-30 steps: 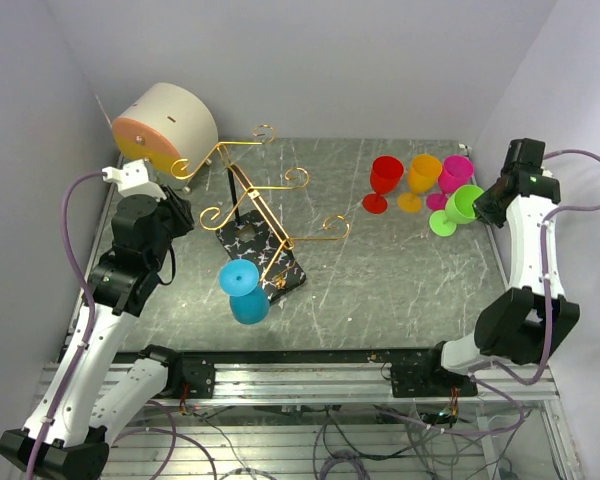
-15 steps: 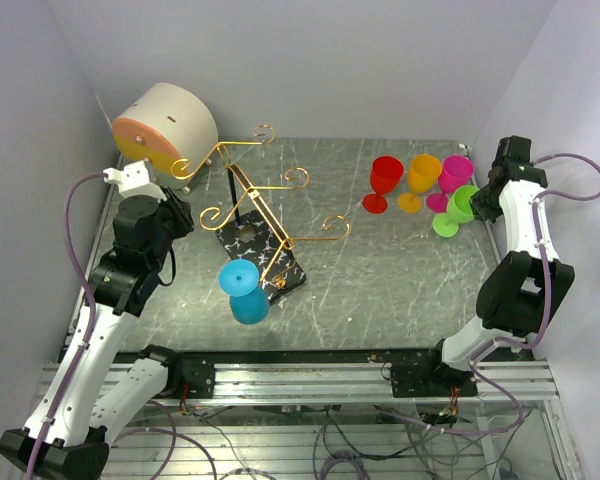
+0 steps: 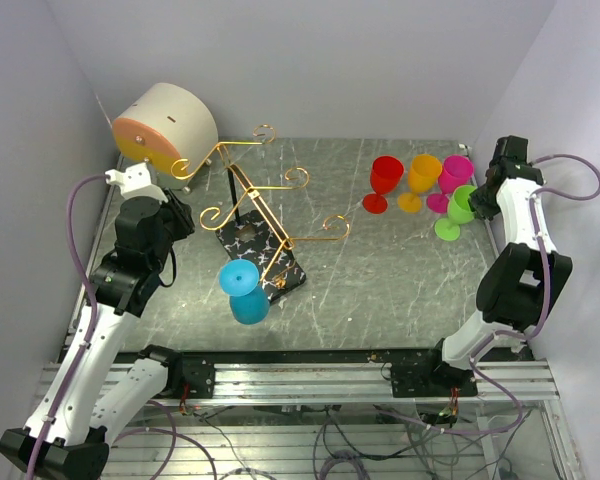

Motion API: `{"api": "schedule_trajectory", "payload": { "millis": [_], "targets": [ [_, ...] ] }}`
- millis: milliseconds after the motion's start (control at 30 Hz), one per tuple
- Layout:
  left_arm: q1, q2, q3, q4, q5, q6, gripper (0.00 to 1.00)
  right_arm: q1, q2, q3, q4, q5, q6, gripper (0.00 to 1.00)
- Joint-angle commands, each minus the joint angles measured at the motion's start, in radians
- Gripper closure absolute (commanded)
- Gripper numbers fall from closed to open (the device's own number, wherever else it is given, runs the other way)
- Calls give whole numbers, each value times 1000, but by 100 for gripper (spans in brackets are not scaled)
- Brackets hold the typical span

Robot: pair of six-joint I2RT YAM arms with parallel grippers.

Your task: Take the wine glass off the wine glass rack

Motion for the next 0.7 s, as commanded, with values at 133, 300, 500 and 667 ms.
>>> {"api": "schedule_trajectory", "payload": {
  "millis": [133, 300, 500, 667],
  "targets": [
    [-2, -14, -6, 19, -27, 5, 61, -6, -24, 42, 15, -6, 2, 47],
    [-2, -11, -10, 20, -26, 4, 61, 17, -160, 62, 44, -17, -32, 17],
    [-1, -6, -13, 20, -27, 4, 61, 134, -399, -12, 237, -220, -110, 11],
    [-1, -6, -16, 19, -29, 3, 61, 340, -515, -164, 447, -682, -39, 52]
  ]
}}
